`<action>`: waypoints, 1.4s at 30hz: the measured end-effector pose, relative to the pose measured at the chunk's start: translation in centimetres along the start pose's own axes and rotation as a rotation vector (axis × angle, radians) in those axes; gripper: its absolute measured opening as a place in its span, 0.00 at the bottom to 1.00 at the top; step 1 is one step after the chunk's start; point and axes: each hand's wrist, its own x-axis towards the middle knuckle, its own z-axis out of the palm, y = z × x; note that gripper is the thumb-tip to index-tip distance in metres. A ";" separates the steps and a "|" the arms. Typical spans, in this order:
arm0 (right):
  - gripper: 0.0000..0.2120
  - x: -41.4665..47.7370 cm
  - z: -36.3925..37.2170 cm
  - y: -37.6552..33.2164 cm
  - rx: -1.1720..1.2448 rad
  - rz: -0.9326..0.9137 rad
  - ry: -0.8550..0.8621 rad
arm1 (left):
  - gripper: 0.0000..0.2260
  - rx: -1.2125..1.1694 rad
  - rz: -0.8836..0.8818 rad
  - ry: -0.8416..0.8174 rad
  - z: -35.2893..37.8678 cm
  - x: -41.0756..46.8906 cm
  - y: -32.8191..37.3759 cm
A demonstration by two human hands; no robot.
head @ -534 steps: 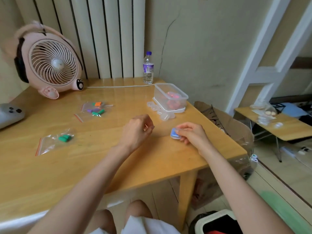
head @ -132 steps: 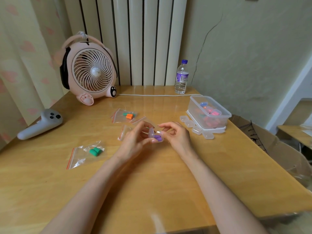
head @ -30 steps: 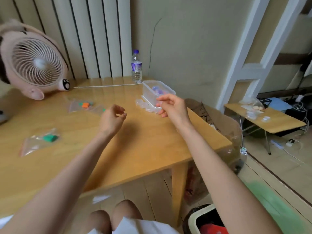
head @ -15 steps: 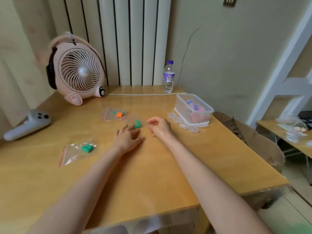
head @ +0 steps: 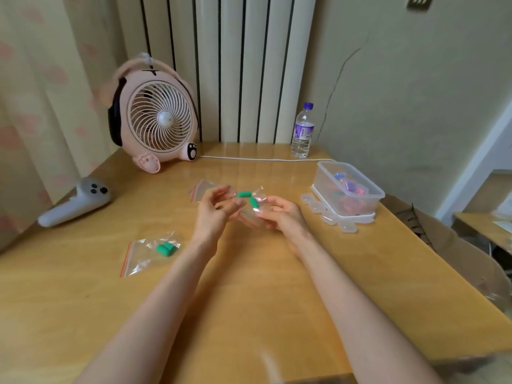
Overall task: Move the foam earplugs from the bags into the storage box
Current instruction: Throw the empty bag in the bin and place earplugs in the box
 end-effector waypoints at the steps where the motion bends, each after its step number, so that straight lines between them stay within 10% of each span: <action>1: 0.13 0.0 0.0 0.1 0.024 -0.016 0.042 | 0.23 0.002 -0.042 -0.018 0.0 -0.2 0.1; 7: 0.14 0.0 -0.4 0.5 0.048 -0.126 0.209 | 0.24 0.029 -0.168 -0.185 1.1 -1.3 0.5; 24: 0.13 -0.7 -1.3 -0.4 -0.344 -0.391 -0.137 | 0.16 -0.090 -0.311 -0.115 0.1 -0.8 0.7; 29: 0.07 -0.6 -1.6 -0.5 -0.115 -0.276 0.055 | 0.19 0.443 0.049 0.016 -0.2 -0.2 0.5; 34: 0.07 -0.7 -1.5 -0.6 -0.104 -0.230 0.024 | 0.22 0.153 0.003 -0.257 0.1 -0.8 1.0; 42: 0.06 -1.2 -1.4 -1.0 -0.117 -0.195 -0.028 | 0.14 0.075 0.007 -0.189 0.2 -0.7 0.8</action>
